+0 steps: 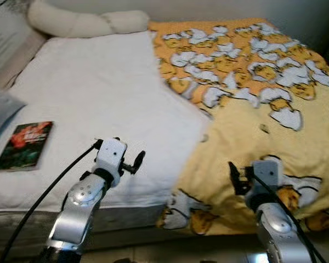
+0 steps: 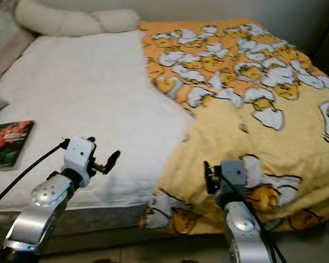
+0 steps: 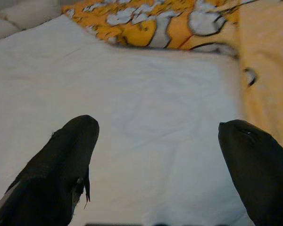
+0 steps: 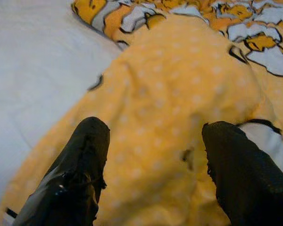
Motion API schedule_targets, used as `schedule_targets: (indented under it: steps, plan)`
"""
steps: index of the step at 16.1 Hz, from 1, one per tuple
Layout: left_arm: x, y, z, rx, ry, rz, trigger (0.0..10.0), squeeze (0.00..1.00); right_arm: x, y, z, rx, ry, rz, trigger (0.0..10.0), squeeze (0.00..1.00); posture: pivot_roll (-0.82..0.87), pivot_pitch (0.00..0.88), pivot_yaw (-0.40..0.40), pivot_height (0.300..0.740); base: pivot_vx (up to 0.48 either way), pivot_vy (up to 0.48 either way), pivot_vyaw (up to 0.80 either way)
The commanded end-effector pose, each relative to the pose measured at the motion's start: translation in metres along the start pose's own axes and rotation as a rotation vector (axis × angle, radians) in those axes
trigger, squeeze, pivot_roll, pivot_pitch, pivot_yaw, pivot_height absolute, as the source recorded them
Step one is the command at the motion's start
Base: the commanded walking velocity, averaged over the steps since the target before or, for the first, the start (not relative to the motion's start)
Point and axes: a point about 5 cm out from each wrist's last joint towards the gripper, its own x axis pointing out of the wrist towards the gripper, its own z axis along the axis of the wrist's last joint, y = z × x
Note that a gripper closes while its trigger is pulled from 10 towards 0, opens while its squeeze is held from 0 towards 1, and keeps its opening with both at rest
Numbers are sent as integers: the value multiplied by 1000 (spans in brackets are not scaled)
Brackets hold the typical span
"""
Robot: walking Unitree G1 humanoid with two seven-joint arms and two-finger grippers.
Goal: Clean up the room
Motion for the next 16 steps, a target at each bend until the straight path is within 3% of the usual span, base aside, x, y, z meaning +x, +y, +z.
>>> schedule_targets:
  steps: [1, 5, 7, 12, 16]
  plan:
    - [1, 4, 1, 16, -8, 25, 10000, 227, 1, 0, 4, 4, -20, -5, 10000, 0, -16, 0, 56, 740, 0, 0, 0]
    - [1, 10, 8, 17, -38, 65, 10000, 216, 1, 13, 3, 52, -20, 2, 10000, 0, 15, 0, 44, 740, 0, 0, 0]
    - [0, 10, 8, -2, -47, 68, 10000, 216, 3, 18, 5, 59, -26, 21, 10000, 0, 20, 0, 37, 740, 0, 214, -713]
    - [2, 14, 10, 2, -50, 69, 10000, 220, 3, 18, 6, 57, -26, 8, 10000, 0, 11, 0, 44, 740, 0, 450, -585]
    - [6, 12, 12, 1, -52, 72, 10000, 216, 2, 13, 1, 39, -1, -22, 10000, 0, 7, 0, 45, 740, 0, 0, 0]
